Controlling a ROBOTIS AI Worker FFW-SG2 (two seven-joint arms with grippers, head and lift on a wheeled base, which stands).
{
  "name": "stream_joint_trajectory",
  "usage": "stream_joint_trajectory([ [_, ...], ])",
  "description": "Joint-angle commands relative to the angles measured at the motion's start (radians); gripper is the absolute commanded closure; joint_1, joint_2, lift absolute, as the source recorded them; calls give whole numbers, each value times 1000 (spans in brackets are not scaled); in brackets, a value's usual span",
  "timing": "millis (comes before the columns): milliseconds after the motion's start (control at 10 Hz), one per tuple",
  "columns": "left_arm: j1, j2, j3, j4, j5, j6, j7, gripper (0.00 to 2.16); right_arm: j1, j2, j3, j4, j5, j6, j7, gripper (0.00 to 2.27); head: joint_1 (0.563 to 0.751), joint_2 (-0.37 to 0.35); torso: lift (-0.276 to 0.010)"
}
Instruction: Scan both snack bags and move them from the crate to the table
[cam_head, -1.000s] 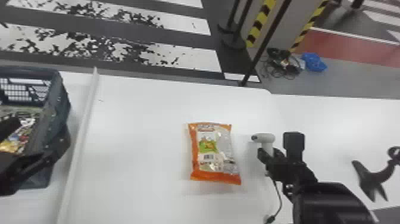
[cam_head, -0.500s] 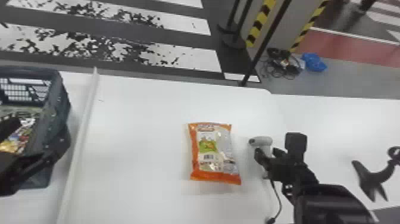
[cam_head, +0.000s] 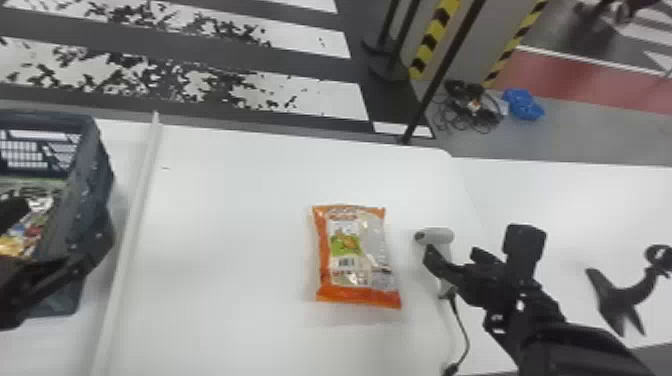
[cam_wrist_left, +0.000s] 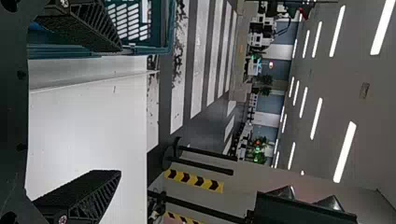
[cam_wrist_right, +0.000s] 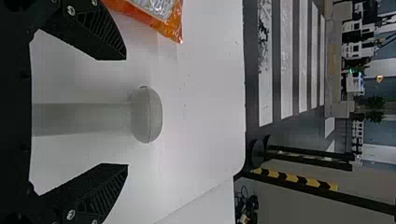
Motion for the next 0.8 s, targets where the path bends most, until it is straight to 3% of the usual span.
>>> stream_joint_trajectory([
  [0, 2, 1, 2, 0, 0, -1, 0, 60, 6, 6, -62, -22, -122, 78, 88, 120, 695, -274, -88],
  [400, 2, 1, 2, 0, 0, -1, 0, 60, -31, 1, -74, -17, -121, 241, 330, 107, 695, -216, -88],
  [700, 5, 4, 3, 0, 0, 2, 0, 60, -70, -18, -43, 24, -63, 323, 458, 103, 695, -166, -88],
])
